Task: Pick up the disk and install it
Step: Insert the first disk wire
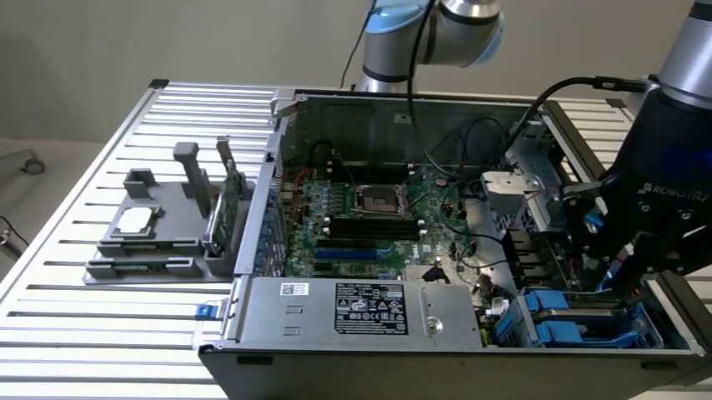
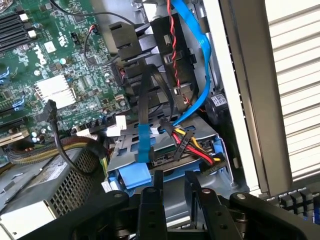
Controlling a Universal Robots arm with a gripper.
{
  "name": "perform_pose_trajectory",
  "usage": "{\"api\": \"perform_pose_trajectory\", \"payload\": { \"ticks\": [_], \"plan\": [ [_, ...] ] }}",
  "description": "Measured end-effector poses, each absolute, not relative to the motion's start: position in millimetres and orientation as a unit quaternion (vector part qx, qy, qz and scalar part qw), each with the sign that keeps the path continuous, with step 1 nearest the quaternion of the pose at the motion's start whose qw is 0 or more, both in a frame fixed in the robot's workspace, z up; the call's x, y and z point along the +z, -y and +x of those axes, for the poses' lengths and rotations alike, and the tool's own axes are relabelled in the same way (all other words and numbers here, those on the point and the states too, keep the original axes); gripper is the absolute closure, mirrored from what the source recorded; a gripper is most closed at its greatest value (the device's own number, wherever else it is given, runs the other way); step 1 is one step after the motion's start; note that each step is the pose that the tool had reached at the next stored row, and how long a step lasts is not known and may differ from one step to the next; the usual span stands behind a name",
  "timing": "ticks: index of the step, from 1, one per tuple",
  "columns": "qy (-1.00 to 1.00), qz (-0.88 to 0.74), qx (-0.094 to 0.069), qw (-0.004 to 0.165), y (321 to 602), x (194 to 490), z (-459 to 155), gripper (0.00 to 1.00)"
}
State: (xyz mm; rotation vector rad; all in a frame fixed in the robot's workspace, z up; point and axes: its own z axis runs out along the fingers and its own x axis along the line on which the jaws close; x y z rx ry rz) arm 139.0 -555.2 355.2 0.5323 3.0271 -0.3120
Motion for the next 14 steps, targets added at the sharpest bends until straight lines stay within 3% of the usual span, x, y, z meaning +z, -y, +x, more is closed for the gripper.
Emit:
{"api": "perform_pose_trajectory", "payload": {
  "ticks": [14],
  "plan": [
    [-0.972,0.211,-0.102,0.020,563.1,355.8,145.7,0.69]
  ]
}}
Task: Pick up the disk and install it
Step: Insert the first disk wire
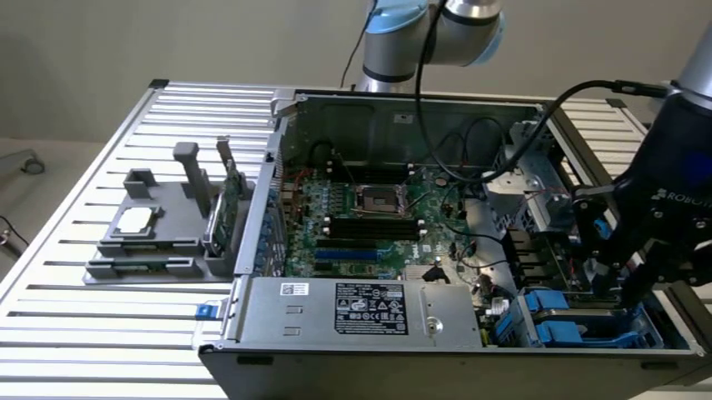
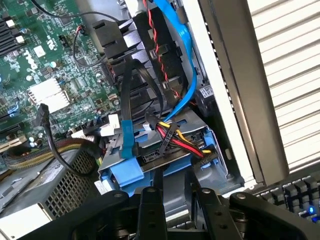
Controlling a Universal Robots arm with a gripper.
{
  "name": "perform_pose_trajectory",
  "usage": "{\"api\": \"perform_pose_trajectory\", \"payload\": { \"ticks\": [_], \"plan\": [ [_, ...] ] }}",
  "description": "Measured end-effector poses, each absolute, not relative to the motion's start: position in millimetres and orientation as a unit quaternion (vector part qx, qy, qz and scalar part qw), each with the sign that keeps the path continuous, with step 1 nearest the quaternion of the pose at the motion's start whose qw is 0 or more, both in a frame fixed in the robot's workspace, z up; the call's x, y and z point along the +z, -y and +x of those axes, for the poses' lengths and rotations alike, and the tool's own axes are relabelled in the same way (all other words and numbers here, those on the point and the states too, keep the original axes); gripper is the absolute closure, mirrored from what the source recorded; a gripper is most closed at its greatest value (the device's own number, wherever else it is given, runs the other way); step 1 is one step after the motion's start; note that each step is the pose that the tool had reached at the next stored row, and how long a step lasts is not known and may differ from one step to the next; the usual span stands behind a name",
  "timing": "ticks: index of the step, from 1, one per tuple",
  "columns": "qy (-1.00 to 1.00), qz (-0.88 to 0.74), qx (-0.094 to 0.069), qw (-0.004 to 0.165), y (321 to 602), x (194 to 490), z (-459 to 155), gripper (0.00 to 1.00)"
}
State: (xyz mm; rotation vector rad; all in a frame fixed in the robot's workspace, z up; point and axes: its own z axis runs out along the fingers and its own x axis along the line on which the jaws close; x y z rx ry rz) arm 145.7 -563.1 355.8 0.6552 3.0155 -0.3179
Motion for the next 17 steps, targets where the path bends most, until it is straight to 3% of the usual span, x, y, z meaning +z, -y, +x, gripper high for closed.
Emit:
{"api": "perform_pose_trajectory", "payload": {
  "ticks": [17],
  "plan": [
    [-0.971,0.216,-0.103,0.012,582.9,387.4,158.4,0.69]
  ]
}}
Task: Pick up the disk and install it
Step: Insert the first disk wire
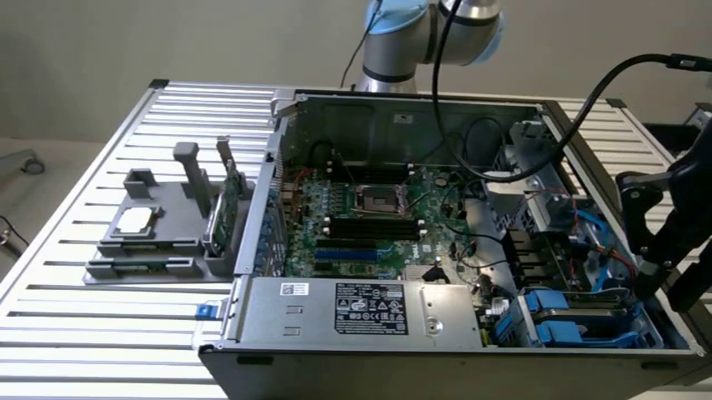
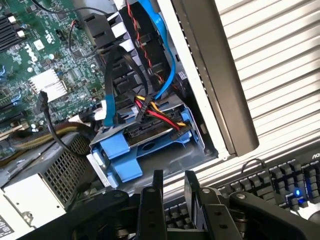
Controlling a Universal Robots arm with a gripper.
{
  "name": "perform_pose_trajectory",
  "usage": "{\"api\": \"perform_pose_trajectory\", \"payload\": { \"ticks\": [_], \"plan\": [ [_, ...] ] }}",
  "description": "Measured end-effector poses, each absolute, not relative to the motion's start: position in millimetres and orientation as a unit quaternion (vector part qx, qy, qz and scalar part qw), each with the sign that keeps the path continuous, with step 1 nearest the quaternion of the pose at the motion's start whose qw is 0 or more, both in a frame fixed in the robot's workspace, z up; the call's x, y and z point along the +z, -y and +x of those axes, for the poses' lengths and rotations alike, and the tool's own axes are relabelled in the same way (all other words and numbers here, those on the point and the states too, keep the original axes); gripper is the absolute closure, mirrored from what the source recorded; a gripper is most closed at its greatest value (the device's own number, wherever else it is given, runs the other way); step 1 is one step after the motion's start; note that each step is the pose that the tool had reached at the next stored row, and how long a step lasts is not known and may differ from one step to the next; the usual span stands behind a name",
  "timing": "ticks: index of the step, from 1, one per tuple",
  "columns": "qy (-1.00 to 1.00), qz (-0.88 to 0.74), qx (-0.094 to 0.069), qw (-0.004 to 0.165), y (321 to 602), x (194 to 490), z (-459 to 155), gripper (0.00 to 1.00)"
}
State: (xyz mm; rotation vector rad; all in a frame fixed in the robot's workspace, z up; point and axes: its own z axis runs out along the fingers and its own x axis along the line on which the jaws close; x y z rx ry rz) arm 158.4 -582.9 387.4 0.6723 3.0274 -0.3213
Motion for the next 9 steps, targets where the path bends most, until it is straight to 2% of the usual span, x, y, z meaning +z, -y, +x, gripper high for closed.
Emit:
{"api": "perform_pose_trajectory", "payload": {
  "ticks": [9],
  "plan": [
    [-0.973,0.215,-0.087,0.005,592.4,388.0,160.6,0.69]
  ]
}}
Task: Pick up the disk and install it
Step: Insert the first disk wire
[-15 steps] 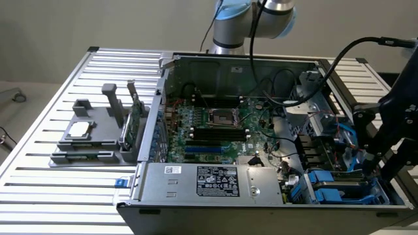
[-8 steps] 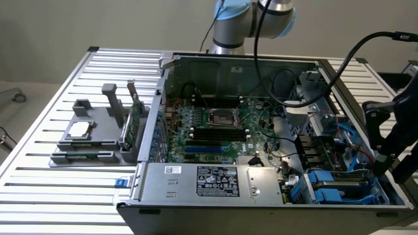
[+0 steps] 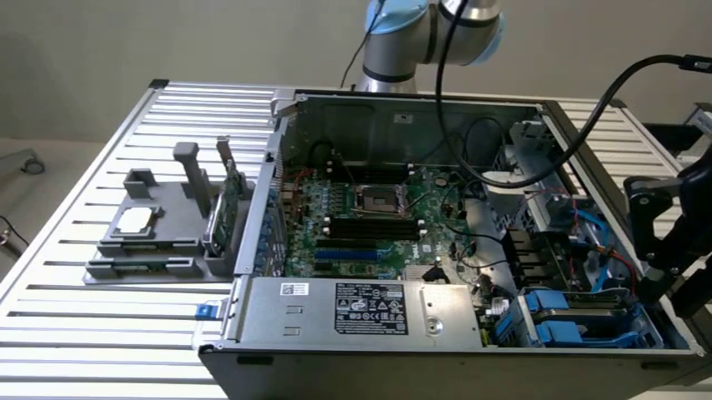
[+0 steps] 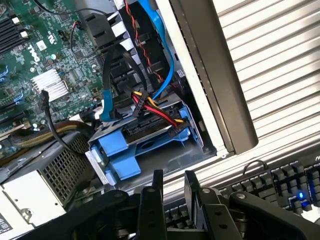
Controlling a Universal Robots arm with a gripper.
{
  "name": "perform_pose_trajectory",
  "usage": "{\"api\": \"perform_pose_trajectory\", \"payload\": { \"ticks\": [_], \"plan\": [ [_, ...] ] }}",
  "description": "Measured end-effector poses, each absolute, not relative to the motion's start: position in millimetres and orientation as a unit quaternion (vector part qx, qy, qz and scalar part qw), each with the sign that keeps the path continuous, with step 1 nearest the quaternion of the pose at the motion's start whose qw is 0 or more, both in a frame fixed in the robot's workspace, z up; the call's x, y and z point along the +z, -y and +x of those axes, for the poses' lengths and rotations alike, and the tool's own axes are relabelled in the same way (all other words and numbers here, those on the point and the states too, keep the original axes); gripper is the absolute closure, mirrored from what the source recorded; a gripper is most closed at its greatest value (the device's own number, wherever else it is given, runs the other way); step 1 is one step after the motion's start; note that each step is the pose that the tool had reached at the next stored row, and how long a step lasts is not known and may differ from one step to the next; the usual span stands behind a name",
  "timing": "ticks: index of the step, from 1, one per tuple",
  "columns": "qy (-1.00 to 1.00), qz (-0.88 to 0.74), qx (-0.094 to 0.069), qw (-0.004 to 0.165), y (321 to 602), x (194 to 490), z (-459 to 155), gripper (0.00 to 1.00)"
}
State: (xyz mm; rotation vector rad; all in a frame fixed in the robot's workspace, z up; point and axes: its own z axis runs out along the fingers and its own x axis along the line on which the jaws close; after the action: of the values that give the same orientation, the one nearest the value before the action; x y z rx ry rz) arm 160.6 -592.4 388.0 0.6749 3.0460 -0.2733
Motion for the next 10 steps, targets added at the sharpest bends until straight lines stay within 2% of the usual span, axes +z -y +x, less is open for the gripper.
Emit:
{"api": "perform_pose_trajectory", "payload": {
  "ticks": [10],
  "plan": [
    [-0.970,0.235,-0.058,-0.005,596.6,385.3,161.0,0.69]
  ]
}}
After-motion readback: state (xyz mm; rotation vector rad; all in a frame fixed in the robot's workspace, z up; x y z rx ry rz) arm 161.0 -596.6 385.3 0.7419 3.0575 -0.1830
